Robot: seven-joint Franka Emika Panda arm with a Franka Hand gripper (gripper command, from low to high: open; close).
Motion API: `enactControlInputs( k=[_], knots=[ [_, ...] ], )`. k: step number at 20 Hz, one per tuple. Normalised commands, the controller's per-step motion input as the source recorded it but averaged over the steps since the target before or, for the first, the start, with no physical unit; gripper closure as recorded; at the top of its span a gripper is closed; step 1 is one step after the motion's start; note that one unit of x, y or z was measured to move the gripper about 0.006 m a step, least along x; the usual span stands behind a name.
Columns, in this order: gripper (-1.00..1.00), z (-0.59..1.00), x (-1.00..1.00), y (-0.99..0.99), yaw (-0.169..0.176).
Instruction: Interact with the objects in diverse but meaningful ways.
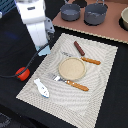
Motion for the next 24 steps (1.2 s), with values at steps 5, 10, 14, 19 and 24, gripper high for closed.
enactControlInputs(
  k=[5, 10, 14, 19, 24],
  knots=[
    [1.0, 0.59, 1.0, 0.0, -0.043],
    [1.0, 0.42, 0.99, -0.01, -0.041],
    [1.0, 0.36, 0.99, 0.05, -0.033],
    [1.0, 0.46, 1.0, 0.29, -0.003],
    [1.0, 0.26, 0.86, 0.61, 0.0]
  ],
)
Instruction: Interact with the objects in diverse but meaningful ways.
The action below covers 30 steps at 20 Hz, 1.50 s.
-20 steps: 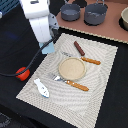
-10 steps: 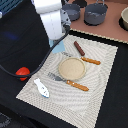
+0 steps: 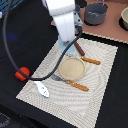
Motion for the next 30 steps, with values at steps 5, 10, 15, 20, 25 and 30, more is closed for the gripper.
enactControlInputs(
  k=[5, 10, 15, 20, 25, 30],
  knots=[
    [1.0, 0.05, 0.31, 0.75, 0.053],
    [1.0, 0.04, 0.15, 0.64, 0.051],
    [1.0, 0.12, 0.26, 0.58, 0.05],
    [1.0, -0.02, -0.12, 0.23, 0.072],
    [1.0, -0.18, -0.62, -0.01, 0.079],
    [1.0, -0.36, -0.81, -0.05, 0.064]
  ],
)
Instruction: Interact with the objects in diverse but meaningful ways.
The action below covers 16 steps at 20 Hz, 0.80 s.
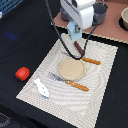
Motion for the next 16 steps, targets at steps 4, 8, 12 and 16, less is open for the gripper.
enactControlInputs(
  k=[4, 8, 12, 16],
  knots=[
    [1.0, -0.27, -0.34, 0.12, 0.02],
    [1.0, -0.21, -0.04, 0.18, 0.0],
    [1.0, -0.05, 0.13, 0.08, -0.013],
    [-1.0, 0.0, 0.17, 0.07, -0.006]
  ],
)
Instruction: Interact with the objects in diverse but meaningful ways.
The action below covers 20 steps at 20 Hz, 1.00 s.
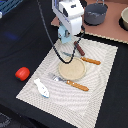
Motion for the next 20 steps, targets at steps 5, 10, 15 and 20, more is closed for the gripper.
enactControlInputs(
  k=[5, 10, 15, 20],
  knots=[
    [-1.0, 0.2, -0.01, 0.12, 0.0],
    [-1.0, 0.76, -0.05, 0.21, -0.031],
    [-1.0, 0.65, 0.1, 0.23, -0.246],
    [-1.0, 0.17, 0.25, 0.02, -0.298]
  ],
)
